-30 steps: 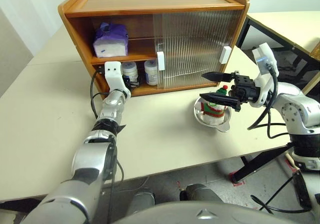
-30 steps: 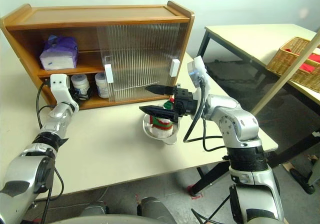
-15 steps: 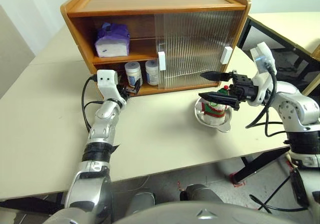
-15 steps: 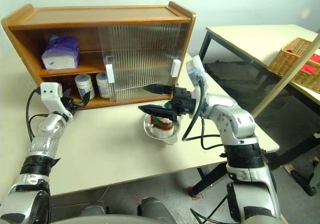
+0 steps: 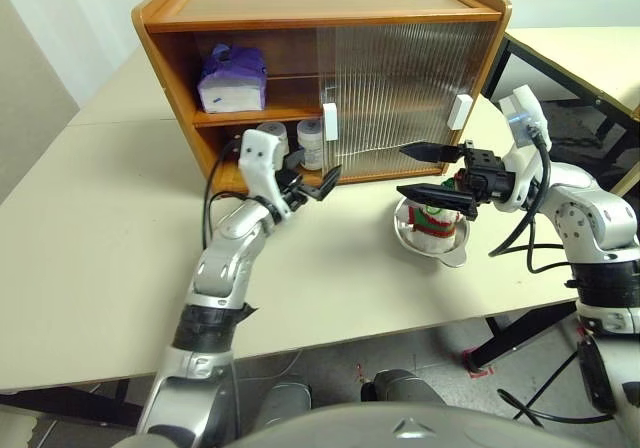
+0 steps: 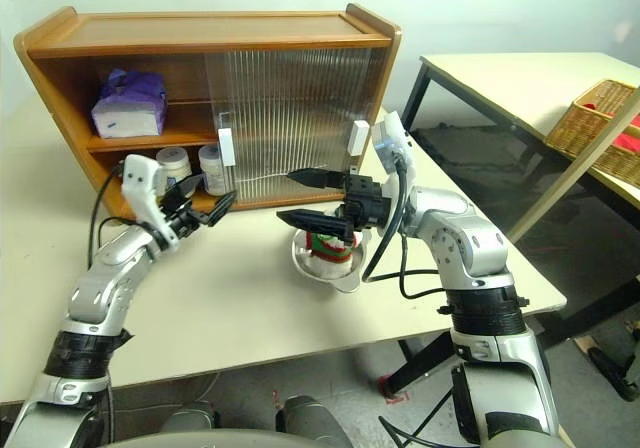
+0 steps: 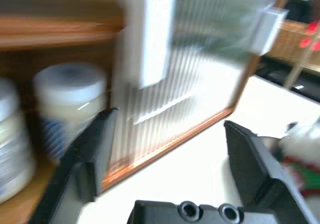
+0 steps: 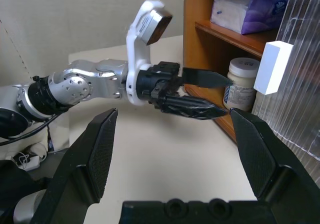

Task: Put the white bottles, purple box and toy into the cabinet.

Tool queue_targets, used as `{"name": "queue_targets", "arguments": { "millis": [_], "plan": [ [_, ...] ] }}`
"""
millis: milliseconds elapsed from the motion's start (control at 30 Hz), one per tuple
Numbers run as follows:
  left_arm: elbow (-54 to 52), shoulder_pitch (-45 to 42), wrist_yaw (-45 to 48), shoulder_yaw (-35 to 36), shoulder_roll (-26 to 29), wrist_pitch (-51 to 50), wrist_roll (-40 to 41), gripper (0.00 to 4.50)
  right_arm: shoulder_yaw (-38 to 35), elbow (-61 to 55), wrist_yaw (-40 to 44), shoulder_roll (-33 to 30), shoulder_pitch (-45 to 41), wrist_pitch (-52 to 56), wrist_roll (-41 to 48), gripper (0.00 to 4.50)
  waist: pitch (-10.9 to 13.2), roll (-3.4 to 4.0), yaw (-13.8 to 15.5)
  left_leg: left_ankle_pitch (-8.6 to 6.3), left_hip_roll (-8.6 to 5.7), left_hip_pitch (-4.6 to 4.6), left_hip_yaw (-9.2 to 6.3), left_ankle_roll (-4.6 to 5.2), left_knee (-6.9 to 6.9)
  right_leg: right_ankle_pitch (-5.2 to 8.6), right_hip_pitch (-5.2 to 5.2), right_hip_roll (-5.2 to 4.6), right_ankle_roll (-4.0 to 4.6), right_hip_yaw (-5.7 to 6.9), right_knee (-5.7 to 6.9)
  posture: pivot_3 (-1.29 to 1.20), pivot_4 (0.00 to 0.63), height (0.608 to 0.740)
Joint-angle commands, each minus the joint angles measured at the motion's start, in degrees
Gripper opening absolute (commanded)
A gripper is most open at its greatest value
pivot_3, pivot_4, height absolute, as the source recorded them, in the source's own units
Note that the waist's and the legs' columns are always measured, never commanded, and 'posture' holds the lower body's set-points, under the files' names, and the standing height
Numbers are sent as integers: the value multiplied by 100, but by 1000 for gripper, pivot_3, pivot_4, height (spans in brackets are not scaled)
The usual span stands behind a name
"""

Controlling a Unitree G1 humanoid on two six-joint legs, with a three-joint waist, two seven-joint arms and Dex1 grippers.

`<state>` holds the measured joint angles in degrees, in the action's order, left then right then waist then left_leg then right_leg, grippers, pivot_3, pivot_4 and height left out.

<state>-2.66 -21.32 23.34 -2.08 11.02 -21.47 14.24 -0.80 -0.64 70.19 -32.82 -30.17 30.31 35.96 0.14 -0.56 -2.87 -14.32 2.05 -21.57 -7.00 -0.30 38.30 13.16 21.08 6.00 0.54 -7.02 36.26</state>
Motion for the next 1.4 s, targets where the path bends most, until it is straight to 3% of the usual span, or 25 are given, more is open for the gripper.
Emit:
{"name": "queue_targets", "arguments": {
  "millis": [33,333,767,1400],
  "plan": [
    [70,-328,-117,-148,-236,-133,-15,3187,-19,-58,-32,-29,48,-48,-28,4500,1,-1,-2,0,0,6,0,0,0,0,-7,0,0,-1,0,-111,0,740],
    [669,-821,-359,-387,-781,17,-272,24,-84,-161,-134,-63,115,-9,4,4500,7,-6,-45,-2,0,52,0,0,0,5,-53,-7,-7,-9,-6,-132,0,740],
    [1809,-1230,-1287,-168,-1082,894,-776,24,-85,-183,-167,-93,115,4,24,4500,35,1,-110,-6,-2,57,0,0,-5,17,-57,-16,-21,-12,-10,-136,0,740],
    [1528,-965,-2245,66,-1180,1081,-1170,24,-40,-111,-126,-58,57,-21,7,4500,41,0,-133,-12,-17,58,0,3,-5,28,-61,-22,-31,-13,-12,-119,0,740]
  ]
}}
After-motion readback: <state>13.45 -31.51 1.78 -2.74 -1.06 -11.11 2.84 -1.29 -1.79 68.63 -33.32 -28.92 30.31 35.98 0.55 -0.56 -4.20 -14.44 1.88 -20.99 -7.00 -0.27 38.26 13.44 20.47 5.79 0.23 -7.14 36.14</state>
